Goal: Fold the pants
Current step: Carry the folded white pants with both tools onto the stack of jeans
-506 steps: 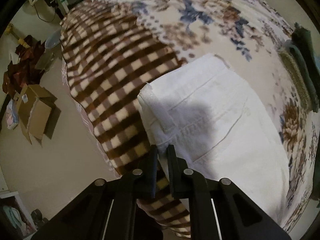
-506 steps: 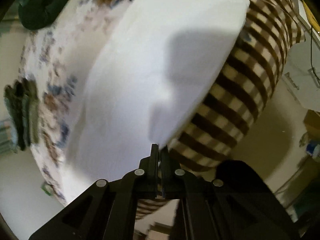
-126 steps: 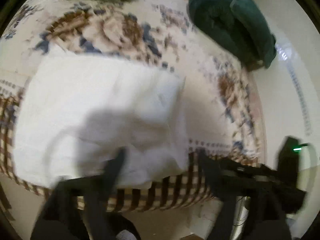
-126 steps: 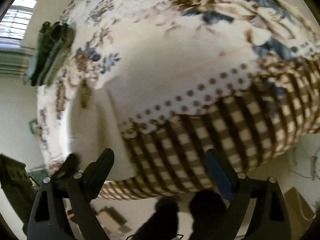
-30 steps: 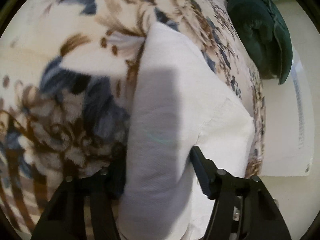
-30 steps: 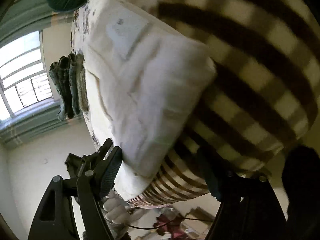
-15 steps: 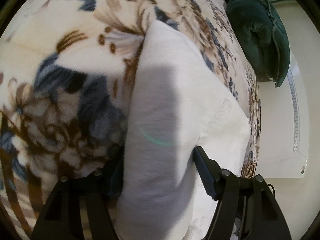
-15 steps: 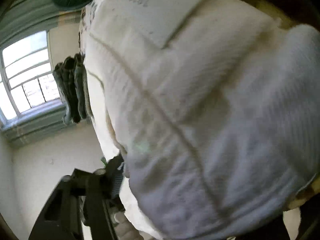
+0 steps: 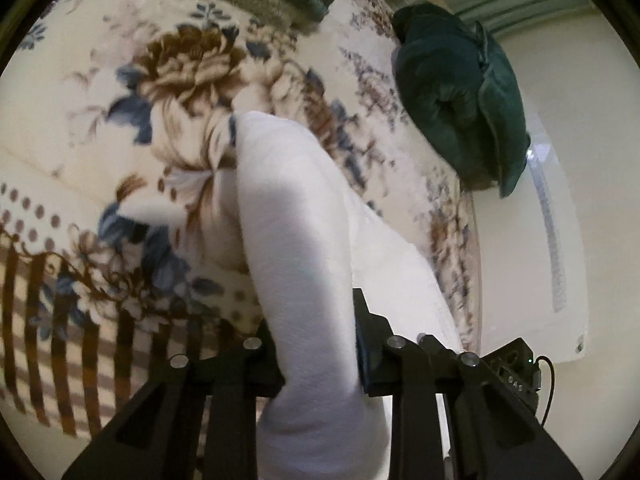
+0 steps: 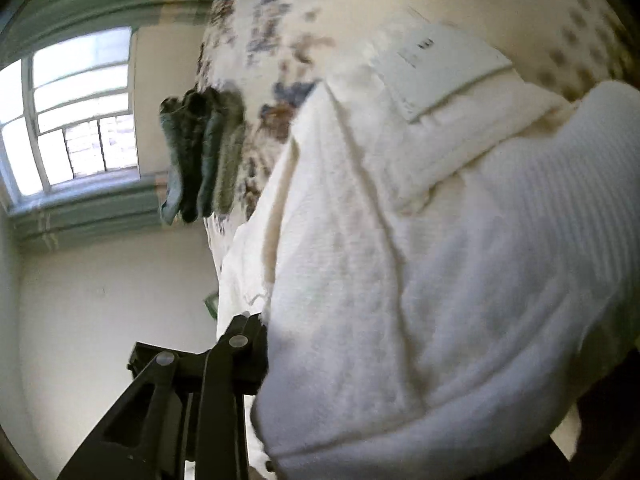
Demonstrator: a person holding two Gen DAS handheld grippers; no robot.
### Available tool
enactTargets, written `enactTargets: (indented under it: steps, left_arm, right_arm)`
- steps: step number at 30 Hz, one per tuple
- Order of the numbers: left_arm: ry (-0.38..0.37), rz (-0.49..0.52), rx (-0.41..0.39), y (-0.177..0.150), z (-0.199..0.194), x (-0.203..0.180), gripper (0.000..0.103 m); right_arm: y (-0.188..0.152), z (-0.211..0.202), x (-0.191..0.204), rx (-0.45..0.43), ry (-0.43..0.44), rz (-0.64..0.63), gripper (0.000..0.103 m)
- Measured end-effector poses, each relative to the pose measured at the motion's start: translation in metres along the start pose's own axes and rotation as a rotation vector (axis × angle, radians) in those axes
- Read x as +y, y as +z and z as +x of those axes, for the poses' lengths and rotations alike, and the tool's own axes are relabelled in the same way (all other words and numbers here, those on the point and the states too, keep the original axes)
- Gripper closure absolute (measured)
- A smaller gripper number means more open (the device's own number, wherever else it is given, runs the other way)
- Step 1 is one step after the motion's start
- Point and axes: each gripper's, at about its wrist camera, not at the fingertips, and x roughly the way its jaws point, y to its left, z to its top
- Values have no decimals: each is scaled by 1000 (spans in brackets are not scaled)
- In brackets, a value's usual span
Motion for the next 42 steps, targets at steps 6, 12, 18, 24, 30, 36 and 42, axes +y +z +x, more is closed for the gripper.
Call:
enactTargets:
  steps: [6,12,18,24,30,36,42]
  left_arm:
    - [-37,-29,-78,42,-53,-42,81]
    - [-76,16,-152,146,-99,-71,81]
    - [-88,101,-195,293,-127,-70,81]
    - [-72,196,-231,451,-107,-19,81]
    - [-24,224,-227,550,-62,50,81]
    - [62,141,-143,576,-13,121,81]
    - [63,88,-95,571,-8,140,75]
  right_arm:
    - [22,-24,99,22,-6,-128,70]
    - [56,-7,223,-13,33,-236,70]
    - [109,75,341,-76,93,-266,70]
    - [177,197,417,-114,171,-277,70]
    - [246,329,453,-114,169,-301,70]
    - [261,419,446,-112,43,-367,69]
    - [262,429,441,-16,-112,-404,56]
